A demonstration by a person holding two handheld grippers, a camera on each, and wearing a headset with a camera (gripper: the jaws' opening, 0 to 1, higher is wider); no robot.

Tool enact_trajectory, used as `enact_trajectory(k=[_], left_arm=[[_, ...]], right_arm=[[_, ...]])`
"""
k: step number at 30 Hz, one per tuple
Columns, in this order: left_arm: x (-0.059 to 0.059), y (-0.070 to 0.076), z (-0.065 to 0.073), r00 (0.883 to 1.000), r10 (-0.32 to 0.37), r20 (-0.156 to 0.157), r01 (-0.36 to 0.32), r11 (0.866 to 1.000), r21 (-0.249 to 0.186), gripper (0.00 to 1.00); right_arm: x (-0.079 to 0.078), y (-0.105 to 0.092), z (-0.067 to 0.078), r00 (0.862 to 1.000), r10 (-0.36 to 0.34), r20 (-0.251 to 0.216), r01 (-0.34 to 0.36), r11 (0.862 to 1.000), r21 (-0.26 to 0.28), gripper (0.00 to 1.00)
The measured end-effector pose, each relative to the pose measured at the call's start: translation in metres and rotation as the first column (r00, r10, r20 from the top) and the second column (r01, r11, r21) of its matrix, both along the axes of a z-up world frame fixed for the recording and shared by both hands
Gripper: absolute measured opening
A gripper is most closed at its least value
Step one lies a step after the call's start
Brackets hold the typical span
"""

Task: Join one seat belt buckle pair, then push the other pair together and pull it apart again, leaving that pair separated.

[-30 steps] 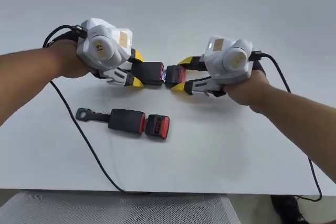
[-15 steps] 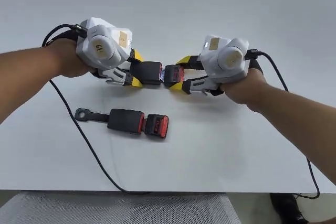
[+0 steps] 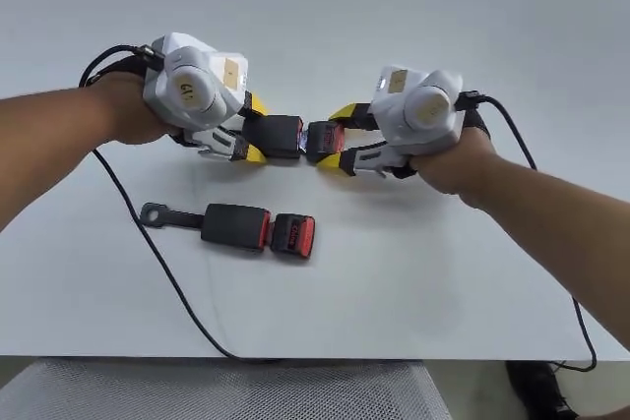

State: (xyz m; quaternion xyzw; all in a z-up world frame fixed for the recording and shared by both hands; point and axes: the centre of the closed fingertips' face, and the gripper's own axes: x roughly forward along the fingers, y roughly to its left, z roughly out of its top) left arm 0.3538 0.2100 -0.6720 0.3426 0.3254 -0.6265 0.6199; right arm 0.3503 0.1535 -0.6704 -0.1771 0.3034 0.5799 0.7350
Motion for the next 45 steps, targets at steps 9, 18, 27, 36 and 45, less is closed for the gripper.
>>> enact_trajectory(k=[9,18,27,36,45], left_arm=[[-0.002,0.001,0.001,1.000,-0.007,0.000,0.007,1.000,0.005,0.33],[-0.003,0.003,0.001,1.000,0.003,-0.005,-0.003,1.000,-0.003,0.33],[-0.003,0.003,0.002,1.000,0.010,-0.008,-0.010,1.000,-0.008,0.33],[-0.002,0.002,0.002,1.000,0.024,-0.014,-0.024,1.000,-0.010,0.33],[-0.002,0.001,0.002,0.999,0.027,-0.016,-0.028,1.000,-0.011,0.34]], right_arm=[[-0.001,0.001,0.000,1.000,0.009,0.007,-0.009,1.000,-0.013,0.34],[-0.002,0.000,0.000,1.000,0.011,0.015,-0.011,1.000,-0.021,0.34],[-0.002,-0.012,0.001,1.000,0.025,0.017,-0.024,0.999,-0.038,0.34],[-0.005,-0.023,0.001,1.000,0.023,0.003,-0.023,1.000,-0.015,0.35],[-0.007,-0.049,0.003,1.000,0.014,-0.015,-0.014,1.000,-0.009,0.35]])
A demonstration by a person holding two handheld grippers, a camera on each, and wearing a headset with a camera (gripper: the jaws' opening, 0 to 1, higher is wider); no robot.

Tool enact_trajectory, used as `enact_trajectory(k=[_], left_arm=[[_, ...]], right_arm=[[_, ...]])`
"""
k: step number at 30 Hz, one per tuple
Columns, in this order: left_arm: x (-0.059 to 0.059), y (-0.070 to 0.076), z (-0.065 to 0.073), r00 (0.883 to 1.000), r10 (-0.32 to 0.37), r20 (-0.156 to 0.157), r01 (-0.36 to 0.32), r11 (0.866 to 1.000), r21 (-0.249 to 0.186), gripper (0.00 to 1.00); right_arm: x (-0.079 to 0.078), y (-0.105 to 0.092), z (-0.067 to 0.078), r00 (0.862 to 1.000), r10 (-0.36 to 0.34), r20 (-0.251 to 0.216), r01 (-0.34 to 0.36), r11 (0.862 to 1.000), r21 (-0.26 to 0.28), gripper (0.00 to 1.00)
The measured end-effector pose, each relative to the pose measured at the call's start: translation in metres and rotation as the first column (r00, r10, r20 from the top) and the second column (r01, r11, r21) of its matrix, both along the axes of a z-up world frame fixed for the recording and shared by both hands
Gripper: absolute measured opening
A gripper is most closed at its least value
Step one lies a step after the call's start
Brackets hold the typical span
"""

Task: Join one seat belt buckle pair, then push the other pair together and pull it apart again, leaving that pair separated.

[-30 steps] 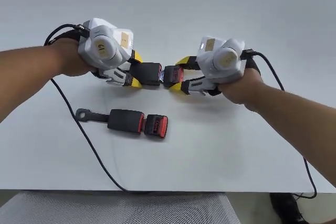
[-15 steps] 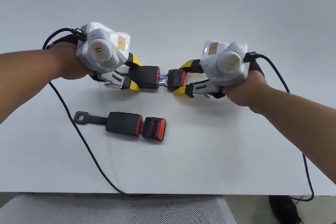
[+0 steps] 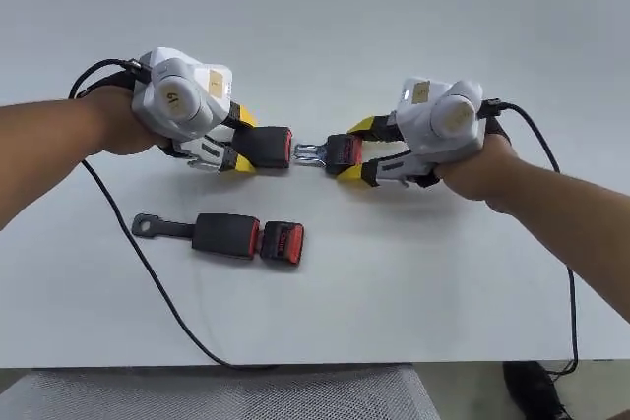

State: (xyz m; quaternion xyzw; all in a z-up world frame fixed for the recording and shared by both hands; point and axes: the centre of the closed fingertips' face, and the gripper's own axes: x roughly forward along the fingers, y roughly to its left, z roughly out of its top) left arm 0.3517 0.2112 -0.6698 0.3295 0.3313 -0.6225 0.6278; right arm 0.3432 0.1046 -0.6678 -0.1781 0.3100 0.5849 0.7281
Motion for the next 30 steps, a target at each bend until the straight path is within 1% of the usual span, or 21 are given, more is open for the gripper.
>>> enact_trajectory(k=[6,8,16,19,23,30], left_arm=[[0.000,-0.001,0.000,1.000,0.003,-0.001,-0.003,1.000,0.006,0.34],[0.000,-0.001,0.000,1.000,0.004,-0.002,-0.004,1.000,0.007,0.34],[0.000,-0.002,0.000,1.000,0.006,-0.003,-0.006,1.000,0.008,0.34],[0.000,-0.002,0.000,1.000,0.006,-0.003,-0.006,1.000,0.008,0.34],[0.000,-0.002,0.000,1.000,0.009,-0.004,-0.009,1.000,0.009,0.34],[-0.001,-0.002,0.000,1.000,0.007,-0.003,-0.007,1.000,0.013,0.34]], right_arm=[[-0.001,-0.016,0.000,1.000,0.012,0.006,-0.012,1.000,-0.015,0.35],[-0.001,-0.023,0.000,1.000,0.009,0.014,-0.009,1.000,-0.013,0.35],[-0.005,-0.052,-0.001,1.000,-0.003,0.015,0.003,1.000,-0.031,0.35],[-0.006,-0.062,0.000,1.000,-0.016,0.007,0.016,0.999,-0.034,0.35],[-0.008,-0.072,0.002,1.000,-0.021,0.003,0.021,0.999,-0.031,0.35],[-0.012,-0.091,0.003,1.000,-0.023,-0.001,0.023,0.999,-0.034,0.35]])
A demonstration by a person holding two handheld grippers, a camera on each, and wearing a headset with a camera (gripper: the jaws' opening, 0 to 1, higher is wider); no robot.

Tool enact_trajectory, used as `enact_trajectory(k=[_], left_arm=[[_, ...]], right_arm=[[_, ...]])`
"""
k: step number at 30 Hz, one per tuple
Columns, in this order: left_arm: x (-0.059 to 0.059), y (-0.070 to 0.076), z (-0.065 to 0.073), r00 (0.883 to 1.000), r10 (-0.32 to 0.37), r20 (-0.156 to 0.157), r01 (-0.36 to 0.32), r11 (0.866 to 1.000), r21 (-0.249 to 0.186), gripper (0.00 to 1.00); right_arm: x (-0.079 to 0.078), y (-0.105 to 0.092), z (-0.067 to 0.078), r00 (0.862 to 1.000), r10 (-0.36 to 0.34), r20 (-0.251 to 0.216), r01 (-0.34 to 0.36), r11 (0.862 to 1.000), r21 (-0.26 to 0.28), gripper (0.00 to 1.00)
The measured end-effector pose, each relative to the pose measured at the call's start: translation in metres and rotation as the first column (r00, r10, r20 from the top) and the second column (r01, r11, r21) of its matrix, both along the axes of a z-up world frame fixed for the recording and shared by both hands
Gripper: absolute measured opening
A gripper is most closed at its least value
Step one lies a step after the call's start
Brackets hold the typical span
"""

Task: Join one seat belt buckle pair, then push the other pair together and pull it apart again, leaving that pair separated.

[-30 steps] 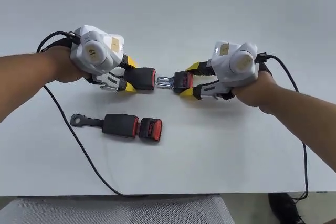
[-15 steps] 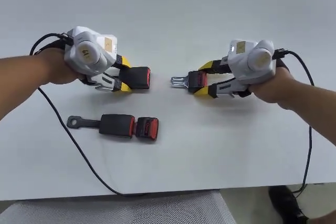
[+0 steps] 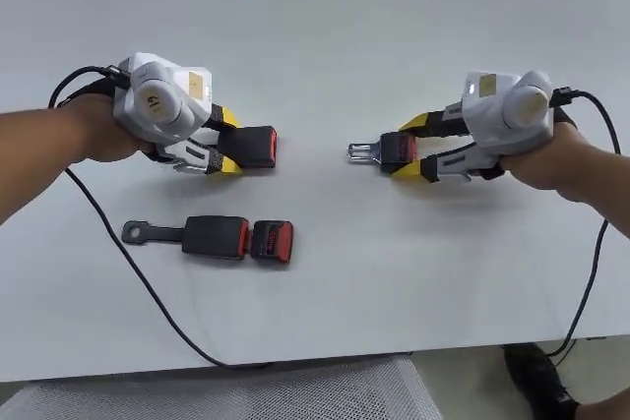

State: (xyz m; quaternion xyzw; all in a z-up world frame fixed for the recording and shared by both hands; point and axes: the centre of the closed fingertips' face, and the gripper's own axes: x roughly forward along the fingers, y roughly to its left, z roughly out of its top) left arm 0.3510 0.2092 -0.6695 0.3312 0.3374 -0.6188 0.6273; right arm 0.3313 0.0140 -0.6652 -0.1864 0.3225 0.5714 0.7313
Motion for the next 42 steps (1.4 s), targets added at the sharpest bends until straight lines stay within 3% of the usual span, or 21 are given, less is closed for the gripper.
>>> enact_trajectory(k=[20,26,33,36,38,40,42], left_arm=[[-0.001,0.000,0.000,1.000,0.010,-0.003,-0.010,1.000,0.010,0.34],[-0.002,-0.001,0.001,1.000,0.006,-0.003,-0.006,1.000,0.010,0.34],[-0.001,0.000,0.001,0.999,0.031,-0.027,-0.030,0.999,0.016,0.36],[-0.003,-0.001,0.001,0.999,0.034,-0.028,-0.033,0.999,0.027,0.38],[-0.004,-0.001,0.001,0.999,0.040,-0.035,-0.038,0.998,0.043,0.41],[-0.005,-0.004,0.005,0.997,0.062,-0.042,-0.061,0.998,0.026,0.53],[-0.001,-0.007,0.011,0.992,0.115,-0.044,-0.115,0.993,-0.008,0.63]], right_arm=[[0.003,-0.039,-0.001,0.999,-0.039,-0.019,0.038,0.999,-0.028,0.35],[0.003,-0.038,0.000,0.999,-0.041,-0.031,0.040,0.999,-0.024,0.36],[0.002,-0.035,-0.001,1.000,-0.022,-0.013,0.021,0.999,-0.046,0.36],[0.003,-0.034,-0.001,0.999,-0.041,-0.022,0.040,0.998,-0.053,0.37],[0.004,-0.032,-0.001,0.996,-0.080,-0.034,0.079,0.996,-0.049,0.45],[0.008,-0.031,0.003,0.993,-0.116,-0.020,0.115,0.993,-0.030,0.58],[0.011,-0.030,0.007,0.991,-0.137,-0.002,0.137,0.990,-0.019,0.62]])
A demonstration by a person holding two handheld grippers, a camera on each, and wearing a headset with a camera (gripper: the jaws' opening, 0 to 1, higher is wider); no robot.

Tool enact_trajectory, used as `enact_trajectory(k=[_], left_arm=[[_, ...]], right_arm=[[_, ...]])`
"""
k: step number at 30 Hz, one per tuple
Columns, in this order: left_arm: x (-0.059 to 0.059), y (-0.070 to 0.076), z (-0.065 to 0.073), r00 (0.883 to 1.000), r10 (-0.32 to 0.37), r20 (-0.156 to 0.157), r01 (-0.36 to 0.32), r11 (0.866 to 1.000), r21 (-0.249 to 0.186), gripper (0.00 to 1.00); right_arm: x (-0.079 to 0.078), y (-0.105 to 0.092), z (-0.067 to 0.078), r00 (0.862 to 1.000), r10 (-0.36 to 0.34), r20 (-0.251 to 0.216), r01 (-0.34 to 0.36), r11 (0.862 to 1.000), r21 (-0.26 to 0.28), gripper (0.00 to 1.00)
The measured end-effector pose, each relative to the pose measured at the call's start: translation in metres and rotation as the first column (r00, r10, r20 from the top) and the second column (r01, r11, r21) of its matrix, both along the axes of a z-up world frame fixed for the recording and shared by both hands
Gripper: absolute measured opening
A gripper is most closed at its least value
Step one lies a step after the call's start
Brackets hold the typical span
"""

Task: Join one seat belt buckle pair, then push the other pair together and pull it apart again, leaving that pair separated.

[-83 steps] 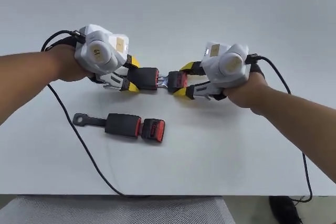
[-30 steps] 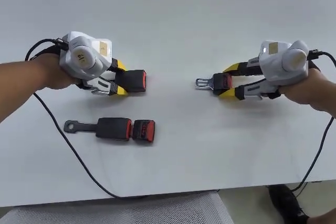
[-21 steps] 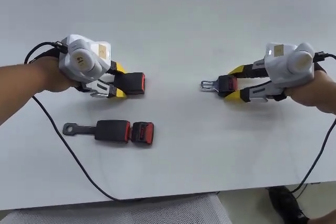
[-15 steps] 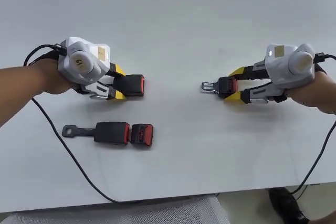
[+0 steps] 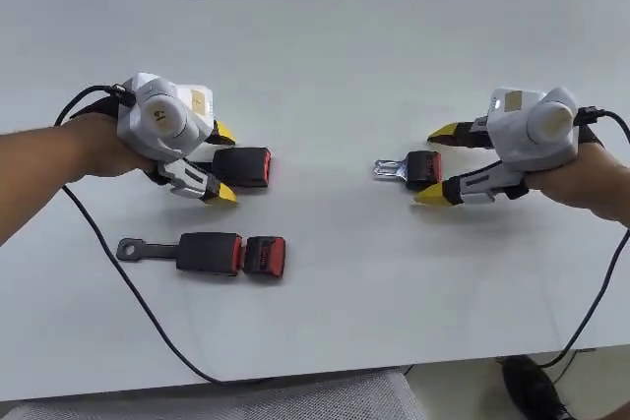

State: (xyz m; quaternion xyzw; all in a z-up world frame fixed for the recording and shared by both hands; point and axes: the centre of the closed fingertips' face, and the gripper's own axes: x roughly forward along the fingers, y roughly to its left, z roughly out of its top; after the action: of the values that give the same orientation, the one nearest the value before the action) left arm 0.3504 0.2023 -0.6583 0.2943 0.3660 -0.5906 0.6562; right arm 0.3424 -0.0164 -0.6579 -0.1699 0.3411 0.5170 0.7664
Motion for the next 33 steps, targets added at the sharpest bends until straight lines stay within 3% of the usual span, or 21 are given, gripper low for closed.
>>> enact_trajectory(k=[4,5,6,7,8,10,12,13,14,15,16,18,20,23,24,26,28,33], left_arm=[[0.006,-0.002,0.012,0.995,0.102,-0.004,-0.102,0.993,-0.055,0.71],[0.007,-0.003,0.014,0.991,0.134,-0.012,-0.135,0.989,-0.069,0.75],[0.005,-0.003,0.017,0.982,0.184,-0.048,-0.188,0.979,-0.077,0.82],[0.007,-0.002,0.019,0.975,0.217,-0.051,-0.220,0.972,-0.084,0.86],[0.012,0.001,0.023,0.969,0.247,-0.020,-0.248,0.964,-0.098,0.88],[0.012,0.001,0.030,0.959,0.284,-0.018,-0.284,0.949,-0.139,0.89],[0.010,0.004,0.036,0.941,0.337,-0.020,-0.335,0.927,-0.167,0.91],[0.009,0.008,0.038,0.930,0.366,-0.012,-0.363,0.916,-0.171,0.93],[0.008,0.010,0.040,0.919,0.394,-0.018,-0.390,0.903,-0.177,0.96],[0.006,0.009,0.046,0.896,0.441,-0.055,-0.441,0.871,-0.214,0.98],[0.004,0.009,0.050,0.885,0.460,-0.074,-0.463,0.855,-0.232,1.00],[0.005,0.019,0.054,0.872,0.488,-0.025,-0.479,0.845,-0.238,1.00],[0.000,0.023,0.062,0.844,0.534,-0.059,-0.528,0.805,-0.271,1.00],[-0.005,0.032,0.066,0.827,0.560,-0.051,-0.551,0.789,-0.273,1.00],[-0.008,0.035,0.068,0.815,0.578,-0.053,-0.567,0.774,-0.282,1.00],[-0.016,0.037,0.073,0.791,0.604,-0.103,-0.603,0.737,-0.306,1.00],[-0.023,0.044,0.075,0.785,0.614,-0.086,-0.607,0.733,-0.308,1.00],[-0.043,0.058,0.077,0.762,0.643,-0.082,-0.632,0.710,-0.311,1.00]], right_arm=[[0.005,-0.001,0.006,0.996,-0.072,0.044,0.072,0.997,0.002,0.72],[0.006,-0.001,0.007,0.994,-0.090,0.054,0.090,0.996,0.011,0.75],[0.006,0.000,0.008,0.991,-0.123,0.058,0.121,0.992,0.024,0.78],[0.006,-0.001,0.009,0.988,-0.140,0.064,0.139,0.990,0.019,0.79],[0.006,-0.001,0.011,0.984,-0.154,0.088,0.154,0.988,0.015,0.80],[0.007,0.000,0.016,0.972,-0.202,0.120,0.199,0.979,0.033,0.82],[0.009,0.000,0.022,0.953,-0.269,0.141,0.263,0.963,0.060,0.86],[0.010,0.001,0.028,0.936,-0.323,0.142,0.312,0.945,0.097,0.89],[0.009,0.004,0.030,0.929,-0.344,0.139,0.329,0.937,0.117,0.91],[0.008,0.004,0.032,0.918,-0.370,0.142,0.355,0.927,0.119,0.93],[0.007,0.003,0.033,0.913,-0.376,0.159,0.363,0.926,0.106,0.93],[0.004,0.008,0.039,0.900,-0.400,0.172,0.381,0.915,0.133,0.96],[0.000,0.011,0.043,0.887,-0.427,0.175,0.406,0.902,0.147,0.96],[-0.004,0.014,0.048,0.872,-0.455,0.179,0.429,0.888,0.168,0.98],[-0.006,0.015,0.050,0.869,-0.459,0.187,0.431,0.886,0.172,1.00],[-0.011,0.019,0.054,0.865,-0.472,0.172,0.440,0.877,0.192,1.00],[-0.016,0.021,0.058,0.861,-0.468,0.201,0.435,0.880,0.190,1.00],[-0.022,0.026,0.057,0.855,-0.480,0.198,0.442,0.873,0.205,1.00]])
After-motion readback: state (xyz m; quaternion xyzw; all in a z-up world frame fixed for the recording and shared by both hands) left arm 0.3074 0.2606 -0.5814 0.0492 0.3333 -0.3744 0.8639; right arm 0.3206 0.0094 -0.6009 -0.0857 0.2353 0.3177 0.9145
